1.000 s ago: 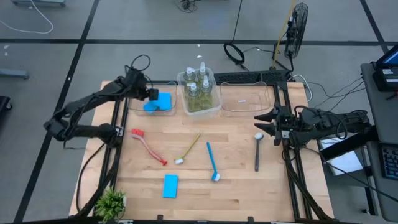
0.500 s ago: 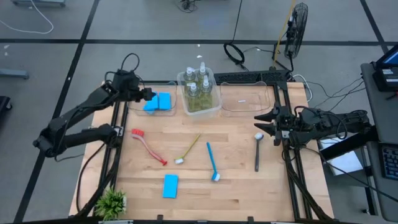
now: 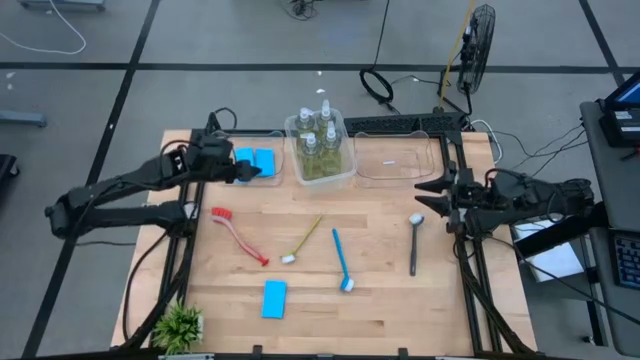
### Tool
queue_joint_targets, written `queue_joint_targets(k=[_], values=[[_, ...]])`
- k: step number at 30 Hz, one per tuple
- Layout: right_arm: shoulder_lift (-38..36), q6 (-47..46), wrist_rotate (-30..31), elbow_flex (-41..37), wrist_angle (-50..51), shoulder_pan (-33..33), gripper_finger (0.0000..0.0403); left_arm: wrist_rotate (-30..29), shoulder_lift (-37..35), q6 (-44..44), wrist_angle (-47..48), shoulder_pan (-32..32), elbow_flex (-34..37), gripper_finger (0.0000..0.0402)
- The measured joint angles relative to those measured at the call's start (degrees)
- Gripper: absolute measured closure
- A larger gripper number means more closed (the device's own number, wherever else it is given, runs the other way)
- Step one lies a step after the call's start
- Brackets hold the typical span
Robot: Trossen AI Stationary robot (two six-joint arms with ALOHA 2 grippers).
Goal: Pick & Place Kitchen Sink Supplies
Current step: Put the blue sponge into the left transparent bin
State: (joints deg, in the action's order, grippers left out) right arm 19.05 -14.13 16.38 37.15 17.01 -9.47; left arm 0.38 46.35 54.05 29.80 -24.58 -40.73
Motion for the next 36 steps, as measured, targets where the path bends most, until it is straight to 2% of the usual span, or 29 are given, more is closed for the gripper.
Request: queue_joint_targets(k=[17, 31, 36], values=[[-4.7, 0.5, -0.1, 0.0, 3.2, 0.0, 0.0261, -13.4, 3.2, 23.3, -3.5, 29.5, 0.0, 0.0174], [-4.9, 1.3, -0.2, 0.0, 3.9, 0.0, 0.0261, -14.5, 17.3, 46.4, -12.4, 47.6, 0.0, 0.0174], [-5.2, 0.2, -0.3, 0.0, 5.3, 0.0, 0.0261, -14.5, 21.2, 56.0, -12.8, 53.5, 0.0, 0.0174]])
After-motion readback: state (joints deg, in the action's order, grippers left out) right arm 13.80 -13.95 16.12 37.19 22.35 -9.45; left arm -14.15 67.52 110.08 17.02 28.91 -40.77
